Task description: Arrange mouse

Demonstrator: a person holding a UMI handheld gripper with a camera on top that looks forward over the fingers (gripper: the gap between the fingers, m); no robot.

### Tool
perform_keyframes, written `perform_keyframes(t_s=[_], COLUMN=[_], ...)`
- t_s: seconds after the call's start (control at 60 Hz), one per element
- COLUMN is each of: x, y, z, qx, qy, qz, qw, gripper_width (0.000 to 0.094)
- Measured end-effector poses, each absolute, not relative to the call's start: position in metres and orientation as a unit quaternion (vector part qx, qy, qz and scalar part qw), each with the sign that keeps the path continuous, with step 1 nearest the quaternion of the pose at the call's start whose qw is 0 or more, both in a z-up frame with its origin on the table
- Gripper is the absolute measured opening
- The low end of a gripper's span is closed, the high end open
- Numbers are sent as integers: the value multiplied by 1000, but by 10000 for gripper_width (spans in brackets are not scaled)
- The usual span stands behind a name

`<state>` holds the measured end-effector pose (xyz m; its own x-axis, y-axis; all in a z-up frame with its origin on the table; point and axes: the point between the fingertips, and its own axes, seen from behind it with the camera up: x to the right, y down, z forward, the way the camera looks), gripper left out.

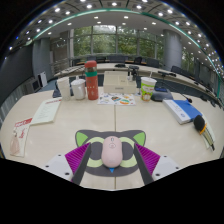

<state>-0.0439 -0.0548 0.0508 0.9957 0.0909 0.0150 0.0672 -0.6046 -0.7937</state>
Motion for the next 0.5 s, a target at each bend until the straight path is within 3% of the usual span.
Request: perform_keyframes(t_s=[0.3, 0.5], x=[-61, -68], y=[-202, -298], z=[173, 217], qx=[-876, -869], qy=[-40, -47], qz=[0, -12], qw=[482, 493], gripper_width=[853, 856])
